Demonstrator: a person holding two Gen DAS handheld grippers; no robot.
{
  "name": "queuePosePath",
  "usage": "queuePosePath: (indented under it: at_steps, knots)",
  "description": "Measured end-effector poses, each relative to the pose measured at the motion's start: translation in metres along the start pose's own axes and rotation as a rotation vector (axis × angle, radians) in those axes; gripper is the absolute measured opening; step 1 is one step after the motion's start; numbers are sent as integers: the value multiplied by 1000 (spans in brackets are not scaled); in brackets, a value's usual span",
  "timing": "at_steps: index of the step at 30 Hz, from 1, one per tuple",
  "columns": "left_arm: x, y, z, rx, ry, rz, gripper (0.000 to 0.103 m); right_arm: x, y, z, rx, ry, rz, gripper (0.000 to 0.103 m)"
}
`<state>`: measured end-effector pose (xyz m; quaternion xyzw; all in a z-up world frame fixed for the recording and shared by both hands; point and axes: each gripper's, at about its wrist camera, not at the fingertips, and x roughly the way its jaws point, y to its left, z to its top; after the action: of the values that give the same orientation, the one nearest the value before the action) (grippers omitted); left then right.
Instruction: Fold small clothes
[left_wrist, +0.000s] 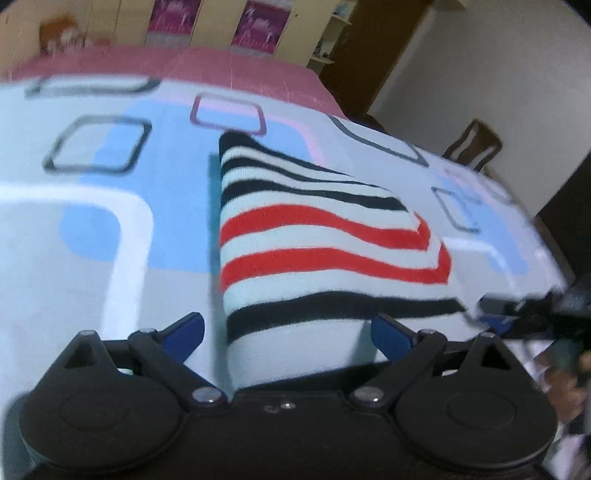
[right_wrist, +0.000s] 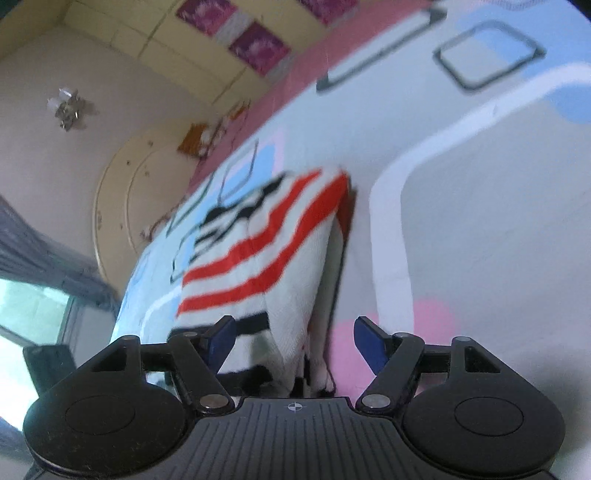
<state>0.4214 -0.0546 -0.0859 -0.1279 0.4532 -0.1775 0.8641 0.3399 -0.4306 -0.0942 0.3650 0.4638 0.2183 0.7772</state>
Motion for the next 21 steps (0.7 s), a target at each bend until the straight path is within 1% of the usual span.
queuePosePath:
  at_steps: [2,4,8,9,10,14,15,16,17,19,20,21]
  knots:
    - [5,6,2,-50,11,-21,96,8,-4,2,6,40,7,71]
    - [10,10,2,-69,16,-32,97,16,-4,3,10,73,17,71]
    - [19,12,2,-100,24,-53,95,26,-1,7,-2,89,26,70]
    - [21,12,3,-104,25,-52,94,29,-1,9,0,89,31,66]
    - [22,11,4,-107,27,-51,94,33,-1,10,-3,93,34,58]
    - [27,8,10,-103,41,-53,85,44,4,14,-29,88,41,57]
    - [28,7,11,-98,44,-55,83,45,6,14,-41,84,36,53]
    - [29,6,12,-90,47,-58,80,47,9,14,-64,78,21,45]
    - [28,6,12,-80,48,-57,77,48,10,13,-81,76,15,41]
    - [24,1,12,-51,40,-48,68,49,17,9,-114,65,-2,38]
    - [20,-4,13,-27,29,-42,61,48,21,7,-139,60,-15,36]
    - [15,-12,14,11,15,-27,58,46,27,6,-163,51,-24,35]
